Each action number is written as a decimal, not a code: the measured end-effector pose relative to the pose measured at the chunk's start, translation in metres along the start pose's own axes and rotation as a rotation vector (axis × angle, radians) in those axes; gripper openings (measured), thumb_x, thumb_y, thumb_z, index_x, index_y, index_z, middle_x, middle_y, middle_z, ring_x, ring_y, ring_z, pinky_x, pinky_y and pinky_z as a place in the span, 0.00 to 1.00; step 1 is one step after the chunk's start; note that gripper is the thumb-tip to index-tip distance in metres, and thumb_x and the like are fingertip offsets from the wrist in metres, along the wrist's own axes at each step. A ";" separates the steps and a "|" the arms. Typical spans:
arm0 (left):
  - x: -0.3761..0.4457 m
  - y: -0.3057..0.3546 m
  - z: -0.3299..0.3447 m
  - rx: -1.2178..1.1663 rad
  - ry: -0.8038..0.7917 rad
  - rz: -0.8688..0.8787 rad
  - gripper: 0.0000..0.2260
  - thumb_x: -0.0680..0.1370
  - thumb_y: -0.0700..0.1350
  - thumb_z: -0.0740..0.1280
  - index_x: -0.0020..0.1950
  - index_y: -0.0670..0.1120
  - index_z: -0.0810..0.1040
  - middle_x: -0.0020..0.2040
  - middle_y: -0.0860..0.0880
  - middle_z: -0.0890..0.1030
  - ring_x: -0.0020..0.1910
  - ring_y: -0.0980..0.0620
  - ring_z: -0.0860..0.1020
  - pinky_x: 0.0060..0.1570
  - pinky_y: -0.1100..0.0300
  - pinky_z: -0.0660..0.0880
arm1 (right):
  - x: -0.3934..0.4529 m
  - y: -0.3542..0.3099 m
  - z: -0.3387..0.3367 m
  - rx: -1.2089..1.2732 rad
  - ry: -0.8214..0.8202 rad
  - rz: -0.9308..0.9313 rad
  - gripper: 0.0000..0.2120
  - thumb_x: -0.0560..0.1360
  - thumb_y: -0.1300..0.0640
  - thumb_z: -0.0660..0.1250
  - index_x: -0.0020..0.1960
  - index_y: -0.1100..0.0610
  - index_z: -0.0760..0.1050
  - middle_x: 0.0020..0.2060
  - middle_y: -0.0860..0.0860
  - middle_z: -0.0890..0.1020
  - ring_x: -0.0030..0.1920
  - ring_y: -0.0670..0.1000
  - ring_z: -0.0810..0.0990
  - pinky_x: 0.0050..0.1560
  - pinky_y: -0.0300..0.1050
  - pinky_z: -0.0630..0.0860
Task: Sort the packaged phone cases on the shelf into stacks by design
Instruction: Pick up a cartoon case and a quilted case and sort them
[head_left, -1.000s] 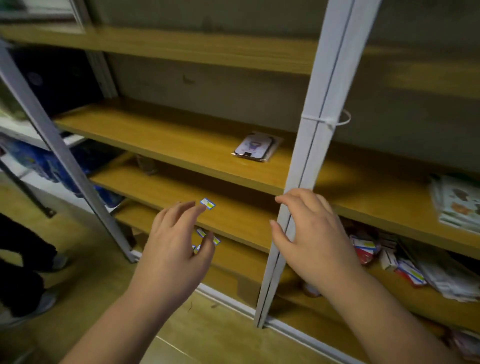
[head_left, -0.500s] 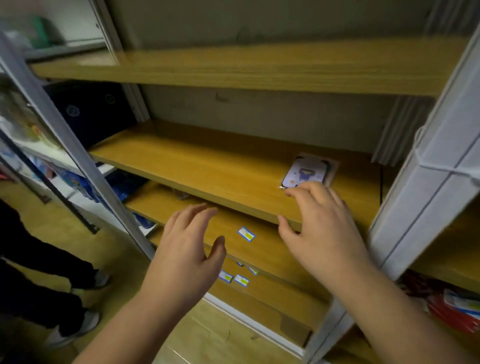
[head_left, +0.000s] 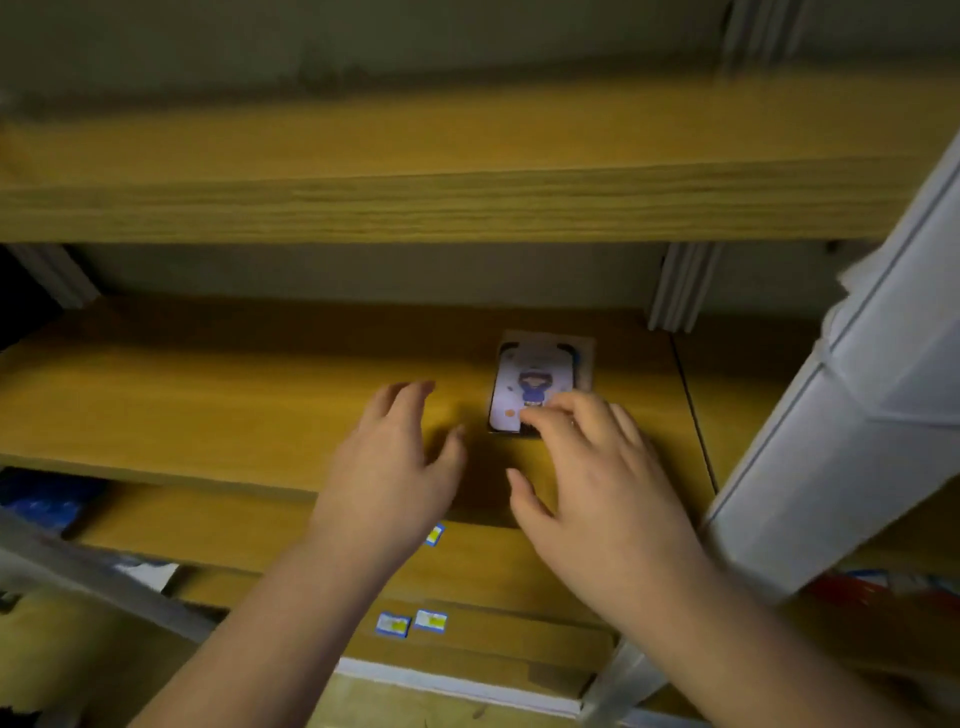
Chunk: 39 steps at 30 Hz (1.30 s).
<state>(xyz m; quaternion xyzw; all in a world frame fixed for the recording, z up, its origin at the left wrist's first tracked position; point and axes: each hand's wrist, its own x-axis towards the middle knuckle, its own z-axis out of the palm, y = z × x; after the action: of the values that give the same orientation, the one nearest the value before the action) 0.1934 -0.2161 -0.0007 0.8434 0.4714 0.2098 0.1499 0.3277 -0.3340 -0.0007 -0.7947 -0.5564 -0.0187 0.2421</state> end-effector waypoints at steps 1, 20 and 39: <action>0.013 0.005 0.008 0.027 -0.026 0.016 0.25 0.78 0.59 0.63 0.73 0.52 0.68 0.70 0.49 0.71 0.61 0.43 0.77 0.54 0.51 0.75 | -0.001 -0.001 0.002 -0.007 0.008 0.022 0.20 0.74 0.45 0.66 0.64 0.48 0.73 0.60 0.48 0.74 0.62 0.52 0.73 0.61 0.52 0.76; 0.130 -0.021 0.036 -0.024 -0.505 0.148 0.43 0.77 0.58 0.68 0.81 0.43 0.47 0.71 0.41 0.74 0.67 0.41 0.74 0.60 0.53 0.72 | 0.008 -0.051 0.024 -0.164 0.078 0.392 0.24 0.76 0.43 0.64 0.70 0.47 0.68 0.66 0.45 0.70 0.66 0.46 0.69 0.65 0.41 0.69; 0.126 -0.079 0.011 -0.964 -0.537 -0.238 0.13 0.77 0.42 0.72 0.61 0.47 0.77 0.49 0.47 0.85 0.41 0.52 0.83 0.28 0.63 0.77 | 0.029 -0.047 0.034 -0.098 -0.099 0.717 0.30 0.76 0.39 0.63 0.73 0.50 0.62 0.67 0.51 0.70 0.65 0.53 0.70 0.61 0.49 0.70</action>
<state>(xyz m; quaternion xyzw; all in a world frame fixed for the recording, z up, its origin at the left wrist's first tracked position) 0.1999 -0.0682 -0.0192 0.6446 0.3593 0.1612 0.6553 0.2883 -0.2829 -0.0046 -0.9498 -0.2519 0.0791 0.1676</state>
